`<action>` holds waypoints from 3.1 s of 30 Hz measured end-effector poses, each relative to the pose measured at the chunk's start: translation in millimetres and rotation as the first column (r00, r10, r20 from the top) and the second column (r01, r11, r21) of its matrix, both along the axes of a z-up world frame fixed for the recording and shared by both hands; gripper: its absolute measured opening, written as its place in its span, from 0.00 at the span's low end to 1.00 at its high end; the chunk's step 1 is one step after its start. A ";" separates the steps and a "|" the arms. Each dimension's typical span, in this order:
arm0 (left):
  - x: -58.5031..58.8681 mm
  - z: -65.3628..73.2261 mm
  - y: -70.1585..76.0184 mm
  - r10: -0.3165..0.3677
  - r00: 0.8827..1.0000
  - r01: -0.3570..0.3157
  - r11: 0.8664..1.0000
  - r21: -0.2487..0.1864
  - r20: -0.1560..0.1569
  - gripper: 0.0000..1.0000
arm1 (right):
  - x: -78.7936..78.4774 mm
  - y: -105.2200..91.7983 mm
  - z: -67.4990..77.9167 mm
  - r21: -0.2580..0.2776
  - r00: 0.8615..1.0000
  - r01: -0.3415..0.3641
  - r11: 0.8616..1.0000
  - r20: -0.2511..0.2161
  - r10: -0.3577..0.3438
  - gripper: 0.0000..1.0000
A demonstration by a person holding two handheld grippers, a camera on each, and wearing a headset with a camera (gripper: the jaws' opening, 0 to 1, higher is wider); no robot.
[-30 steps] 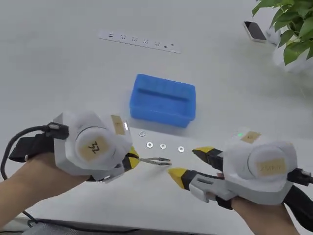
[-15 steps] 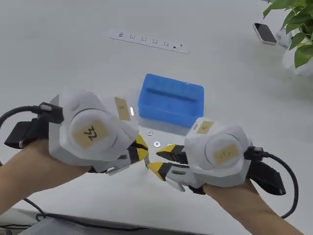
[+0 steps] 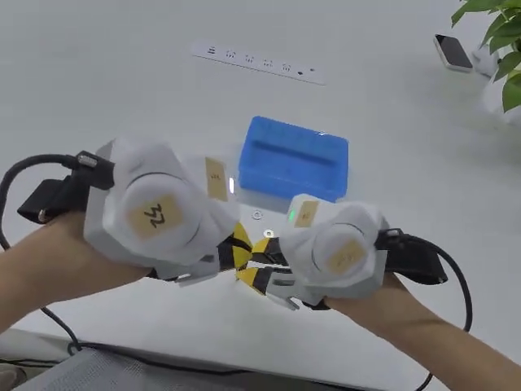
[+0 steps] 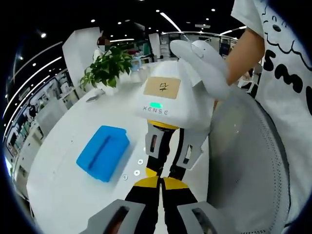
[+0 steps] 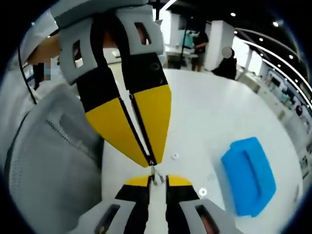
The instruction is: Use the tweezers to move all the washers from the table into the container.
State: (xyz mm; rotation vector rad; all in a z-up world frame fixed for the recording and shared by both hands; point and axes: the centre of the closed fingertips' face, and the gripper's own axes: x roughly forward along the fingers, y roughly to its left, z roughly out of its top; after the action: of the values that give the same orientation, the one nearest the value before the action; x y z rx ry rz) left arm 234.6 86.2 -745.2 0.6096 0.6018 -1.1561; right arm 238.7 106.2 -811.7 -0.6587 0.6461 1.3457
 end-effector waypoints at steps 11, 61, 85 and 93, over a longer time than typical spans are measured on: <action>-2.9 -0.5 0.7 -0.046 0.999 0.046 0.999 -0.002 0.013 0.00 | -2.4 7.9 -8.6 -0.051 0.993 -0.093 0.994 0.064 0.096 0.04; 3.6 -0.5 110.3 0.875 0.481 -0.807 0.467 -0.361 0.057 0.99 | 60.0 49.7 -5.2 0.167 0.967 0.218 0.962 -0.173 -0.189 0.04; -0.9 -9.1 101.9 0.841 0.537 -0.791 0.531 -0.303 0.070 0.97 | 58.2 41.1 16.4 0.138 0.973 0.217 0.966 -0.109 -0.203 0.02; -4.7 -14.2 87.9 0.792 0.604 -0.751 0.602 -0.271 0.088 0.99 | 81.4 22.1 49.5 0.175 0.964 0.265 0.948 -0.036 -0.263 0.03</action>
State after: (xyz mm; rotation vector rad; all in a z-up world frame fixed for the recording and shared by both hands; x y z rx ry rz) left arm 229.8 174.1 -759.4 0.2105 0.4802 -0.2950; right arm 320.2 128.3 -762.1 -0.4030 0.5933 1.1420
